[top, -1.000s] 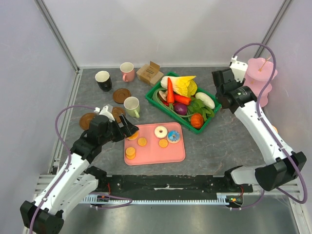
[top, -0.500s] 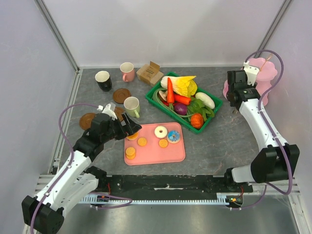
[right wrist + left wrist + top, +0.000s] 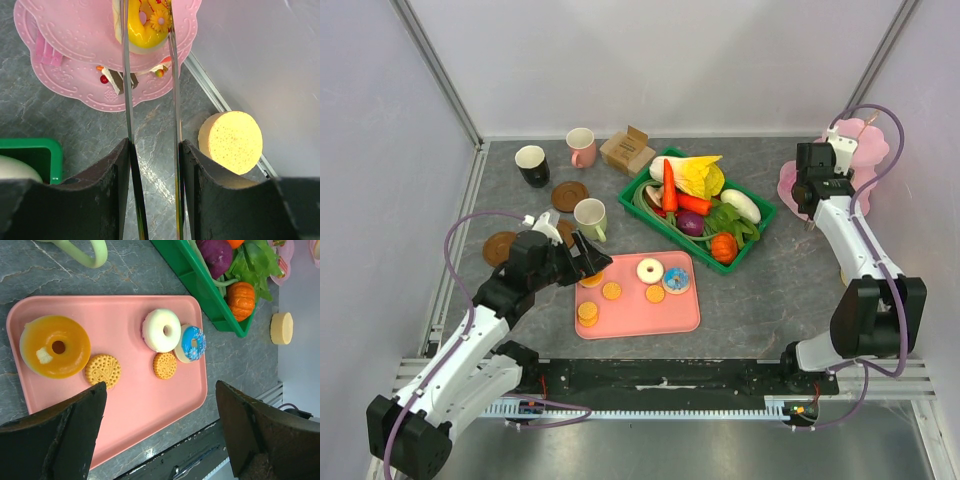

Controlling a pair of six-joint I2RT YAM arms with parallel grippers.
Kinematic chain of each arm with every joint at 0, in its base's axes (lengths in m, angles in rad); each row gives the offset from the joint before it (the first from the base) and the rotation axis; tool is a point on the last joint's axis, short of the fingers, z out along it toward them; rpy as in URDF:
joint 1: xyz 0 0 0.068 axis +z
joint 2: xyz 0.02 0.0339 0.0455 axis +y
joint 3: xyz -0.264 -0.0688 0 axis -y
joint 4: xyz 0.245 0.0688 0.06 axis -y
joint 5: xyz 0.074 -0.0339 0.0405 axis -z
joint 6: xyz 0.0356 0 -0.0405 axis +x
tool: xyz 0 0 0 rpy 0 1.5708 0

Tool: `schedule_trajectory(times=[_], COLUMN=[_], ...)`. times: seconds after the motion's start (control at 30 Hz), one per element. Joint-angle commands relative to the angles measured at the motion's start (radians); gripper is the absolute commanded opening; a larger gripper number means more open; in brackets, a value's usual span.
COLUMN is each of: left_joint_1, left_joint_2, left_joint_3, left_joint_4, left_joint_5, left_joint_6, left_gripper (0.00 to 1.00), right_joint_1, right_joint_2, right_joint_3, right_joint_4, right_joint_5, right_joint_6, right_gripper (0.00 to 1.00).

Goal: Serve the afternoon tea

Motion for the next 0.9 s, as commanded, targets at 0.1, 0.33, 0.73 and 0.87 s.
schedule_trajectory(times=[0.1, 0.33, 0.73, 0.87], left_joint_1=[-0.003, -0.003, -0.003, -0.001], left_joint_2=[-0.002, -0.010, -0.027, -0.033], left_joint_3=[-0.004, -0.001, 0.006, 0.005], left_joint_4=[0.041, 0.034, 0.009, 0.001], left_joint_5=[0.025, 0.022, 0.013, 0.004], left_joint_6=[-0.013, -0.013, -0.019, -0.022], left_gripper=[0.95, 0.95, 0.95, 0.95], right_joint_1=[-0.049, -0.051, -0.052, -0.052], right_joint_2=[0.035, 0.015, -0.053, -0.112], right_joint_3=[0.029, 0.027, 0.030, 0.013], right_joint_4=[0.063, 0.053, -0.001, -0.053], right_joint_5=[-0.023, -0.027, -0.033, -0.041], right_joint_6=[-0.019, -0.008, 0.027, 0.071], right_gripper=[0.50, 0.64, 0.70, 0.70])
